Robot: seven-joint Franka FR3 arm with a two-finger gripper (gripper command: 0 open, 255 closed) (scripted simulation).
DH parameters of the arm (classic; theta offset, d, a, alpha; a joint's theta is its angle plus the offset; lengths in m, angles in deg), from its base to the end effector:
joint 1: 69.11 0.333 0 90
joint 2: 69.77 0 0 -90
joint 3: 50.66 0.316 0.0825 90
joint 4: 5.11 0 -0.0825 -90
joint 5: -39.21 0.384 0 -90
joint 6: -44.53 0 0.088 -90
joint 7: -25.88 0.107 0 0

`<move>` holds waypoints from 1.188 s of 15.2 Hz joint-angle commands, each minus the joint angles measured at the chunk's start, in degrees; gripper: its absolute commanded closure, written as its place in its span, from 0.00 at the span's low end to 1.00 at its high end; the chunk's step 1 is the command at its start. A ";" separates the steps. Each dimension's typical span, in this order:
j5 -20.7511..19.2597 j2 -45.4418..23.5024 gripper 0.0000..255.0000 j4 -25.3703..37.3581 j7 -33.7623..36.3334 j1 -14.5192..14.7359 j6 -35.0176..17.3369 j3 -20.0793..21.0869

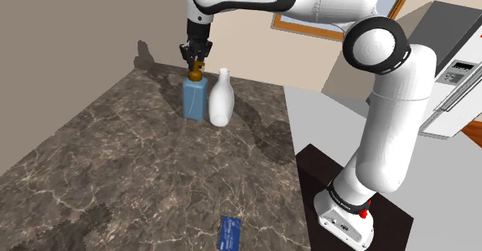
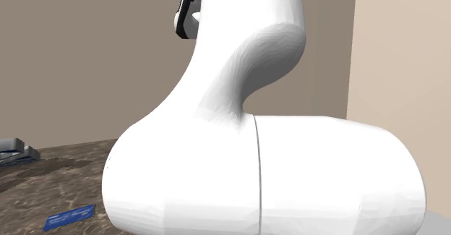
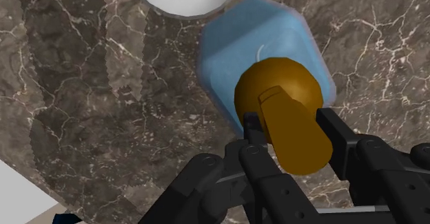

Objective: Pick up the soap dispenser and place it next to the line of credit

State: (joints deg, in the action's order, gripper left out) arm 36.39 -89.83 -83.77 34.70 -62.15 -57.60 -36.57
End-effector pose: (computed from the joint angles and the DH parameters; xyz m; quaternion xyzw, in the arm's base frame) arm 0.6361 0.2123 0.5289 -0.9940 -0.1022 -0.0292 0.0257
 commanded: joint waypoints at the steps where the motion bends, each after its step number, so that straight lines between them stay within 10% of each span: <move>1: -0.03 -0.14 1.00 1.61 0.03 0.08 1.46 0.02; 10: -0.44 -1.85 1.00 10.69 0.25 0.76 8.84 0.08; 18: 3.07 14.33 1.00 -4.20 2.80 0.80 9.65 1.63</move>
State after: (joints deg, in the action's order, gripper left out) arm 38.86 -77.91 -85.78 37.49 -61.17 -48.08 -35.00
